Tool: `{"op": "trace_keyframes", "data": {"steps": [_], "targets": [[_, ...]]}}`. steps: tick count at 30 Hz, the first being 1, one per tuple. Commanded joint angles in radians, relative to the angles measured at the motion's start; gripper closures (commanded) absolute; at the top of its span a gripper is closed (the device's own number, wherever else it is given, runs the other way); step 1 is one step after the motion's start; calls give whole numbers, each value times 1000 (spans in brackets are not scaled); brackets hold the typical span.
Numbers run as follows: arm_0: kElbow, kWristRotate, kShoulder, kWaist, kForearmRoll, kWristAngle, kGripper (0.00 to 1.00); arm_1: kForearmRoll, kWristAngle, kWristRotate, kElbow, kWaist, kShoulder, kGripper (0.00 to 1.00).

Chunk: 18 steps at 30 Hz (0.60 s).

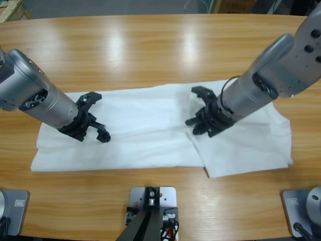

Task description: Fold clothes

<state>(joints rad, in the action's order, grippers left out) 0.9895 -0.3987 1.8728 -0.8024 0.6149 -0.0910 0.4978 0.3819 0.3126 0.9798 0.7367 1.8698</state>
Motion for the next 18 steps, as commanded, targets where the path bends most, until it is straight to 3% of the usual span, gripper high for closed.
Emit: {"op": "trace_keyframes", "data": {"steps": [1, 6, 7, 8, 9, 14, 18], "targets": [[-35, -26, 58, 6, -25, 23, 0, -31, -1, 19, -81, 15, 33, 1000], [35, -35, -108, 13, 66, 43, 0, 24, -29, 50, -81, 23, -231, 1000], [54, -37, -145, 23, 94, 42, 0, 56, -29, 57, -75, 25, -282, 648], [58, -46, -172, 37, 108, 33, 0, 85, -31, 65, -64, 26, -329, 186], [52, -63, -200, 64, 122, 7, 0, 111, -42, 72, -50, 26, -368, 28], [-90, -87, -357, 332, 125, -188, 0, 183, -110, 111, -38, 26, -463, 0], [-220, -8, -386, 501, 120, -215, 60, 168, -120, 129, -68, 26, -477, 0]]}}
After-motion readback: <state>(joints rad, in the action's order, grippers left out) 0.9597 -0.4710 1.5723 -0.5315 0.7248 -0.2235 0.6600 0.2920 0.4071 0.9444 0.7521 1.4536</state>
